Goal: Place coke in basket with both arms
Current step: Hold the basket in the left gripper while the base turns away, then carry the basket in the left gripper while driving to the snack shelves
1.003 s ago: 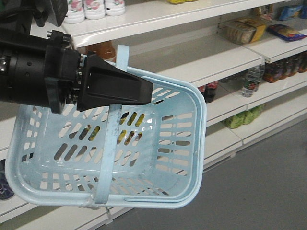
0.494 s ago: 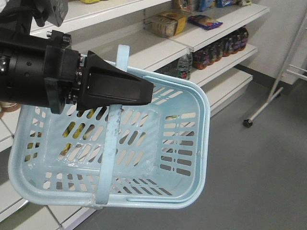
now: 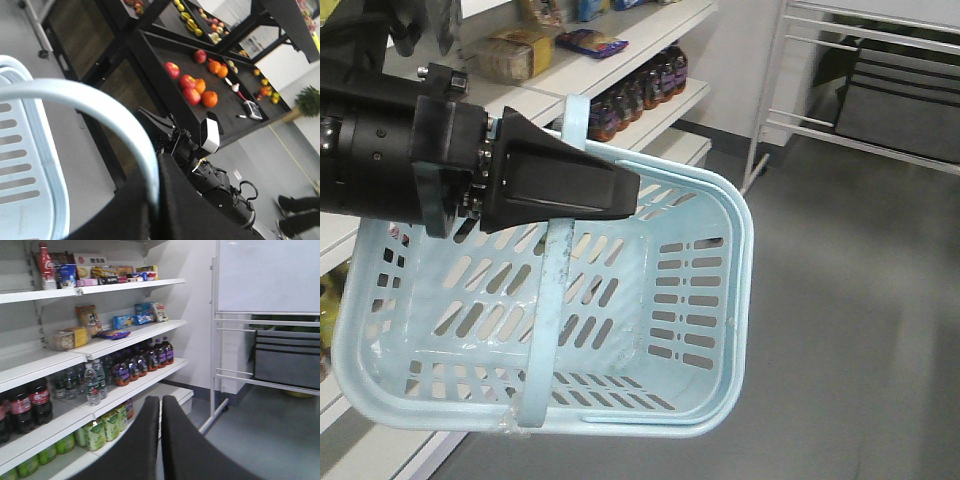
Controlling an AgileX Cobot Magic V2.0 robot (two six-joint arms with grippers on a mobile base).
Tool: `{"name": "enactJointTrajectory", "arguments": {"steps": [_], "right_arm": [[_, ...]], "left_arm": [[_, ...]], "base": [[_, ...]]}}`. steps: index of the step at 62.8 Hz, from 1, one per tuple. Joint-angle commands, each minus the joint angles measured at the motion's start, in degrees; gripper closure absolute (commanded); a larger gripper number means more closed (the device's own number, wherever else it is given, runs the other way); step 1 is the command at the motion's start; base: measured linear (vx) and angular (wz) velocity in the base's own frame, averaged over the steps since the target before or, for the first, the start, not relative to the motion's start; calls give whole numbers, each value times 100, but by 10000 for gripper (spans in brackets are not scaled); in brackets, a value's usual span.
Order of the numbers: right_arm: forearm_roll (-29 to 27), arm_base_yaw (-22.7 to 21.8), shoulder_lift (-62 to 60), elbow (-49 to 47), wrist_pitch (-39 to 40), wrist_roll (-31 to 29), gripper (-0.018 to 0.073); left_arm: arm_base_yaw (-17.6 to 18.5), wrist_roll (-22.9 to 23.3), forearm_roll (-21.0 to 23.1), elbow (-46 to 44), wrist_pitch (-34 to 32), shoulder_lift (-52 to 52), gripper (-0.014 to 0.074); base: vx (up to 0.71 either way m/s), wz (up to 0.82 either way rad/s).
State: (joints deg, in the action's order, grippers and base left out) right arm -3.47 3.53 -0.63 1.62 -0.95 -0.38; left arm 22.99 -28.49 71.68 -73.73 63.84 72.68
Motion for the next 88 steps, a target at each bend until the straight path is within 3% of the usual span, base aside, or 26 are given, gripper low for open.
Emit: {"name": "enactJointTrajectory", "arguments": {"steps": [1,47,88], "right_arm": [[47,-8,-71,40,418,-17,561],[47,-8,-71,40,418,-17,561],[47,-8,-71,40,417,-17,561]], "left_arm": [[40,-56,464,-139,-144,-169,603],[40,-51,464,-139,-149,-169,603],[40,-51,464,-139,-149,-169,603]], "base": [[7,-51],[13,-51],[19,-28]]}}
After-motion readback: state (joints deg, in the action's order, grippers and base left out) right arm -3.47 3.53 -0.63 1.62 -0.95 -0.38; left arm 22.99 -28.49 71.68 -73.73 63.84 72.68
